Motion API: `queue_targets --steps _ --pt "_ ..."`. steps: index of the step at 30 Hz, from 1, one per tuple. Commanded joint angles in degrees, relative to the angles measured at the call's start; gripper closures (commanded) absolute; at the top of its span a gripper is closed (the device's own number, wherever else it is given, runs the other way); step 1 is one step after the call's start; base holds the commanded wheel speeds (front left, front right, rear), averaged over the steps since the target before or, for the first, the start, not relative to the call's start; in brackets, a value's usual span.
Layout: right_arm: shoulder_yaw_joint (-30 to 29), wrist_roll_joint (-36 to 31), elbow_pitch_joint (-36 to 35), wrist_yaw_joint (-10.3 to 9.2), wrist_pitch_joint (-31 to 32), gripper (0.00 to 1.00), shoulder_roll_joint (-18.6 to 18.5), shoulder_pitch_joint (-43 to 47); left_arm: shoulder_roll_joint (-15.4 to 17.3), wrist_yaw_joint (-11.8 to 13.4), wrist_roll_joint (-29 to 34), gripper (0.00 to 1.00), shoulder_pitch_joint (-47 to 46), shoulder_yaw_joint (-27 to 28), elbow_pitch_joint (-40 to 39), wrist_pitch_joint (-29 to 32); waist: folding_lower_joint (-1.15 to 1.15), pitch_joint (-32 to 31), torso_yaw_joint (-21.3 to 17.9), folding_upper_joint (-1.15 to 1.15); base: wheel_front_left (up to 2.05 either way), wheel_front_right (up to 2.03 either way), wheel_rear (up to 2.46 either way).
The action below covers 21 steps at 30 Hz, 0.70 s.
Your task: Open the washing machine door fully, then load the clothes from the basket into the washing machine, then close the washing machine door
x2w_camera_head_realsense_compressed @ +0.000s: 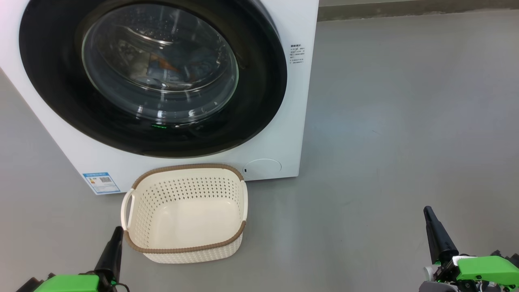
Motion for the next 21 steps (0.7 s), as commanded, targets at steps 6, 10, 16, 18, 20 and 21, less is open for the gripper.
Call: queue_targets --steps 6,10,16,18,20,21 --pt "1.08 -0.33 -1.4 0.09 0.36 1.0 -0.18 -2.35 1.09 -0.57 -0.43 1.0 -2.36 1.98 -1.12 0.34 0.0 0.0 0.0 0.0 0.0 0.0 0.0" --pt "1.05 -0.36 -1.4 0.09 0.38 1.0 -0.16 -2.35 1.09 -0.57 -0.43 1.0 -2.36 1.98 -1.12 0.34 0.0 0.0 0.0 0.0 0.0 0.0 0.0" --pt "1.01 -0.39 -1.4 0.09 0.41 1.0 -0.14 -2.35 1.09 -0.57 -0.43 1.0 -2.36 1.98 -1.12 0.34 0.0 0.0 0.0 0.0 0.0 0.0 0.0" --pt "1.0 -0.4 -1.4 0.09 0.42 1.0 -0.13 -2.35 1.09 -0.57 -0.43 1.0 -2.36 1.98 -1.12 0.34 0.0 0.0 0.0 0.0 0.0 0.0 0.0" --pt "0.99 -0.41 -1.4 0.09 0.43 1.0 -0.12 -2.36 1.09 -0.57 -0.43 1.0 -2.36 1.98 -1.12 0.34 0.0 0.0 0.0 0.0 0.0 0.0 0.0" --pt "0.98 -0.41 -1.4 0.09 0.44 1.0 -0.12 -2.36 1.09 -0.57 -0.43 1.0 -2.36 1.98 -1.12 0.34 0.0 0.0 0.0 0.0 0.0 0.0 0.0"
